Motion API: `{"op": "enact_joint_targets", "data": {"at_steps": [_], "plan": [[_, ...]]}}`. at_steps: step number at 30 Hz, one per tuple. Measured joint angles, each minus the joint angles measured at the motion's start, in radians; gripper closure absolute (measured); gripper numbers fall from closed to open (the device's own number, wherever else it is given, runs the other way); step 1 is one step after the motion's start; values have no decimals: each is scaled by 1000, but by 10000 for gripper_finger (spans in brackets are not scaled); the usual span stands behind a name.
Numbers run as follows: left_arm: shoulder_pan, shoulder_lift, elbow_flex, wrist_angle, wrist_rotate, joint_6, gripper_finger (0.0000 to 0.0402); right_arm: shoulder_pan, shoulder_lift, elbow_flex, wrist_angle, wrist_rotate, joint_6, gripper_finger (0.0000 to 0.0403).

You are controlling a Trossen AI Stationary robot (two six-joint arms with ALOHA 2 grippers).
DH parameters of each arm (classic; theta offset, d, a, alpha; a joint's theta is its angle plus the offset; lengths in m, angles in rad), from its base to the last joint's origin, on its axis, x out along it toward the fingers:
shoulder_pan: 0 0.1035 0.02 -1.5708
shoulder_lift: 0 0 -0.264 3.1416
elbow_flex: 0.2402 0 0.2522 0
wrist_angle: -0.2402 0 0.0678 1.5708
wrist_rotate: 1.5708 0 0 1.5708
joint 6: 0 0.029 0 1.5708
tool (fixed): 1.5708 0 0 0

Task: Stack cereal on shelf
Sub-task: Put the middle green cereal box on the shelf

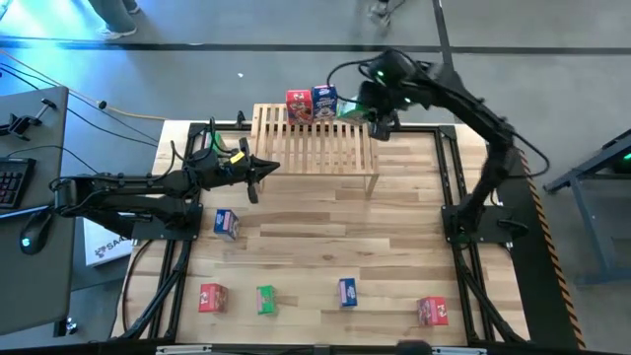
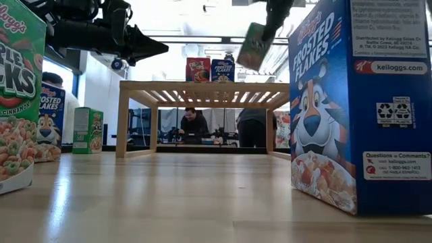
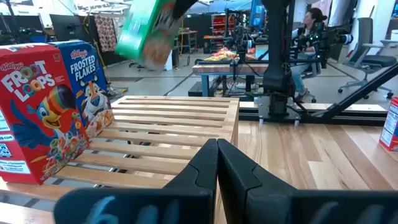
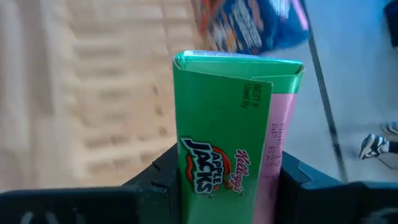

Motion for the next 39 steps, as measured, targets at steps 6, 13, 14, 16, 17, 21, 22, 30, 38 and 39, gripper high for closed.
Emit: {"op": "enact_joint_targets", "data": {"at_steps": [6, 13, 14, 16, 17, 21, 22, 30, 38, 39], "plan": [[0, 0, 0, 0, 0, 0, 401, -54, 115, 120, -90, -6, -103, 272], [0, 0, 0, -1, 0, -1, 401, -98, 120, 73, -88, -5, -138, 272], [0, 0, 0, -1, 0, 0, 401, -100, 120, 70, -86, -5, -138, 272], [0, 0, 0, -1, 0, 0, 401, -99, 118, 67, -82, -10, -138, 272], [0, 0, 0, -1, 0, 0, 401, -98, 119, 66, -82, -12, -138, 272], [0, 0, 0, -1, 0, -2, 401, -94, 132, 66, -61, -12, -151, 272], [0, 0, 0, -1, 0, -2, 401, -94, 136, 66, -58, -12, -151, 272], [0, 0, 0, -2, 0, -2, 402, -94, 170, 65, -62, -12, -154, 272], [0, 0, 0, -2, 0, -3, 401, -66, 173, 65, -22, 92, -147, 255], [0, 0, 0, -2, 0, -3, 402, -66, 173, 65, -17, 98, -146, 248]]}}
